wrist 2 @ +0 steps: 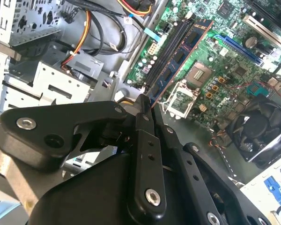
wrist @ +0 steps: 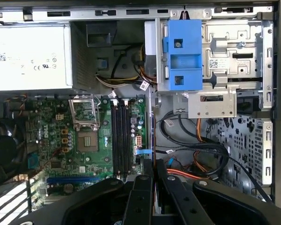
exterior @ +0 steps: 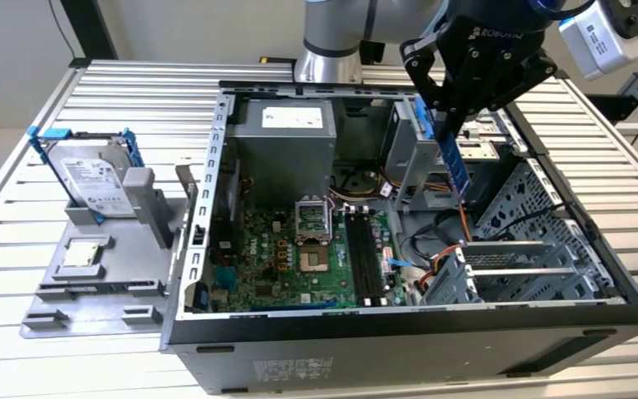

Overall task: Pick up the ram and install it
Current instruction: 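Insert the ram into the slot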

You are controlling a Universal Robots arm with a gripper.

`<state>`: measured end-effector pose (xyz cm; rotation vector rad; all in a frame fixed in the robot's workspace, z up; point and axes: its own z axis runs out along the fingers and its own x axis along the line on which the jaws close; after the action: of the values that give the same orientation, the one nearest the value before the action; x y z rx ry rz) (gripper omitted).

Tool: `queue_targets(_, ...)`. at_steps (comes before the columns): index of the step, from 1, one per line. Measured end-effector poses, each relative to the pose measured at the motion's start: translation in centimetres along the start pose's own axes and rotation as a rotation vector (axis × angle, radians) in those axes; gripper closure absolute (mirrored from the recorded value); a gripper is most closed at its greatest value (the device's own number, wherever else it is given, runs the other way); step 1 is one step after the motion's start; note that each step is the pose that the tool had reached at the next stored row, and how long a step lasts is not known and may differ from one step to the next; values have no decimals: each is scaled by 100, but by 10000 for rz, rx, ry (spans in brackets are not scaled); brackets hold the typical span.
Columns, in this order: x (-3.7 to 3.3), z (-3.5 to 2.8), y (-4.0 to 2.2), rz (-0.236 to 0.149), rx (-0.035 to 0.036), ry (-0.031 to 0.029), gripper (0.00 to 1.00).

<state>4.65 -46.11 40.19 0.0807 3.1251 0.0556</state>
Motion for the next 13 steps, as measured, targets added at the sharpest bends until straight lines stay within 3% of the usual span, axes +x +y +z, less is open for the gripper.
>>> queue_targets(6,-3,13,0,-1,3,0,100)
queue_targets(13,-14,71,-2,1,8,-1,100)
